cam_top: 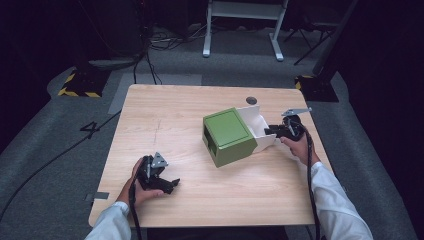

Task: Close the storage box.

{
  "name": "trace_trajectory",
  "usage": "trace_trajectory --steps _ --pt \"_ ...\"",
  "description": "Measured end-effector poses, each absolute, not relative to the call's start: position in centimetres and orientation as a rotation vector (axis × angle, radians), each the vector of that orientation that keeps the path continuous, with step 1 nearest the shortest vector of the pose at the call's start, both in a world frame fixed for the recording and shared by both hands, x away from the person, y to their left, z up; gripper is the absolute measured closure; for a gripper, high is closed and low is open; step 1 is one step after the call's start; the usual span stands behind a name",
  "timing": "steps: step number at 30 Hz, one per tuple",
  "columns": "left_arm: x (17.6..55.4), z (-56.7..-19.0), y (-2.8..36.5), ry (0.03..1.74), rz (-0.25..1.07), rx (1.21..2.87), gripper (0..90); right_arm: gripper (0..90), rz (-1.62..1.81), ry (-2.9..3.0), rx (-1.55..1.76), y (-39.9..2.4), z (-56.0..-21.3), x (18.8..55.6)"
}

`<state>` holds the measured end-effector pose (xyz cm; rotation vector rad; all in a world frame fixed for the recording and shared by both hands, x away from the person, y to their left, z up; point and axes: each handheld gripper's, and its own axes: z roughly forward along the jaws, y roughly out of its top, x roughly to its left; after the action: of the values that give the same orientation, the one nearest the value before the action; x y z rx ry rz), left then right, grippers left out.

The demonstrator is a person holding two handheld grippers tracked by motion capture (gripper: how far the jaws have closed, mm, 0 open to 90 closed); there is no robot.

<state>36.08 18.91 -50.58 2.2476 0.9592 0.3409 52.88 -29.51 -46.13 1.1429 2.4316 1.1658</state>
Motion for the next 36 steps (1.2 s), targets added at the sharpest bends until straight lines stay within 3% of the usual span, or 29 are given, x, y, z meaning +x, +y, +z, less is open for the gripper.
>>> trace_trajectory --steps 19,36 --pt "36.1 -50.6 18.9 0.961 0.343 2.250 0.1 64.8 1.136 2.507 1.014 -24.1 -45.8 52.7" --pt "36.1 -50.6 18.8 0.964 0.341 2.250 0.1 62.5 1.134 2.586 0.904 -21.8 -45.5 51.8"
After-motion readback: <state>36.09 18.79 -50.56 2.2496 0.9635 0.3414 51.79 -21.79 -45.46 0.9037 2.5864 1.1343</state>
